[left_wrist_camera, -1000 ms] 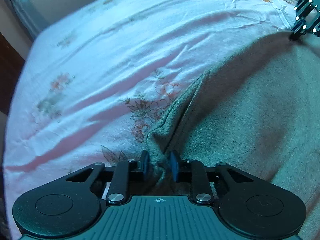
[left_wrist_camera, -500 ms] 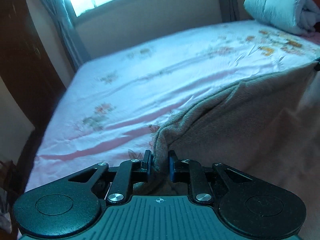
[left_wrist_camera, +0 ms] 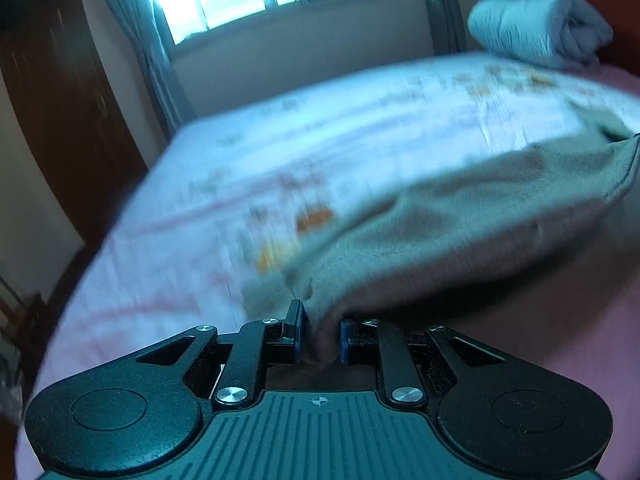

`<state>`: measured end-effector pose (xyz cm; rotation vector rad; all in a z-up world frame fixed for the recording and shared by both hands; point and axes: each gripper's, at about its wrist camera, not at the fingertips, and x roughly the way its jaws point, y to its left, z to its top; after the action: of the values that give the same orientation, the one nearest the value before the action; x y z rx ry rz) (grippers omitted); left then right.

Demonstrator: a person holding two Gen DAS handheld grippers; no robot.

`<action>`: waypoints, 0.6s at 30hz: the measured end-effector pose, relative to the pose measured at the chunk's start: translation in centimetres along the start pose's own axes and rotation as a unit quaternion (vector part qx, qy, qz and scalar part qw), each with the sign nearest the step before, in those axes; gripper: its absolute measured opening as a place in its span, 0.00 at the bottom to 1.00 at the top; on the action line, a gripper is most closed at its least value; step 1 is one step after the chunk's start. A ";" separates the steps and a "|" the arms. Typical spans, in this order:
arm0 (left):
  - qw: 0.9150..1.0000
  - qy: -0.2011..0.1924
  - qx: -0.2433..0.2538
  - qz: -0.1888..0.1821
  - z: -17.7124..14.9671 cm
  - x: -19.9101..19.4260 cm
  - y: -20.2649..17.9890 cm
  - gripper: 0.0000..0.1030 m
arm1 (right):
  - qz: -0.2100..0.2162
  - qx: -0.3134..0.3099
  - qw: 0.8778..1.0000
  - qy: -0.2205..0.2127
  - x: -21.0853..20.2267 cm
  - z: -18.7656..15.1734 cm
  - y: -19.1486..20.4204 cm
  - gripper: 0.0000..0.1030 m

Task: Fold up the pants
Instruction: 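Lift the hem with both grippers and fold it over toward the waistband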

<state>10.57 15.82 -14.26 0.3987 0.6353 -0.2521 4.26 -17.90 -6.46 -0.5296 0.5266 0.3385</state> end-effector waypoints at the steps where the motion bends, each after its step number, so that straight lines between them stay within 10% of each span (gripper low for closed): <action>1: 1.000 0.009 0.003 -0.001 -1.0 0.0 -0.5 0.17 | 0.005 -0.002 1.000 0.012 0.1 -0.8 0.9 0.00; 7: 0.999 0.032 0.016 0.014 -2.9 0.8 -2.5 0.17 | 0.031 0.008 0.996 0.080 2.3 -3.7 3.7 0.00; 11: 1.000 0.022 0.003 0.021 -2.3 -0.9 -2.8 0.25 | 0.030 0.019 0.996 0.085 2.5 -3.0 3.7 0.21; 13: 0.998 0.033 -0.049 0.009 -2.3 -1.9 -1.5 0.35 | 0.034 0.040 0.997 0.061 1.5 -2.0 3.2 0.51; 16: 0.985 0.048 -0.165 -0.018 -2.9 -2.4 1.1 0.42 | 0.063 0.080 0.995 0.021 0.4 0.1 3.7 0.54; 18: 0.962 0.062 -0.262 -0.050 -3.5 -2.4 3.0 0.42 | 0.081 0.088 0.993 0.011 0.9 1.5 4.3 0.53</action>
<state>7.91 20.27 -14.44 -0.1302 0.8175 -0.1472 3.65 -13.39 -7.52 -0.3202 0.6158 0.4377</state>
